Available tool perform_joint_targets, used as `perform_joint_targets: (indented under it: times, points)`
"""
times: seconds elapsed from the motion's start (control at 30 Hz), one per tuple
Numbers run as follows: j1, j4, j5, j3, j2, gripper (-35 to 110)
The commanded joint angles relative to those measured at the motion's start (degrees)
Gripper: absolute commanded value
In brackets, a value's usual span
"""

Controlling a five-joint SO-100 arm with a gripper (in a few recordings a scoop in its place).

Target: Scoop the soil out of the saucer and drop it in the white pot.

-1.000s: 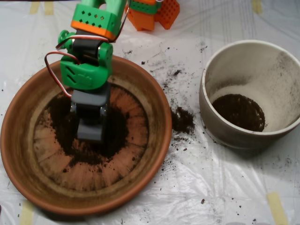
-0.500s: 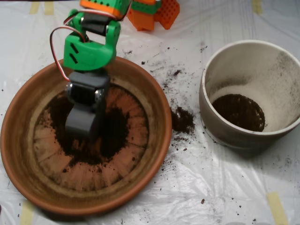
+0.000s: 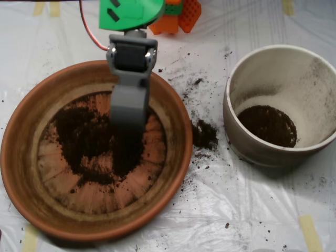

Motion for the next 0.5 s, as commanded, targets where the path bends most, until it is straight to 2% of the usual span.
perform_joint_targets:
  times: [0.0, 0.47]
  points:
    - [-3.43, 4.92, -0.26, -7.12, 8.53, -1]
    - [-20.83, 19.25, 1.14, -26.19, 5.01, -1]
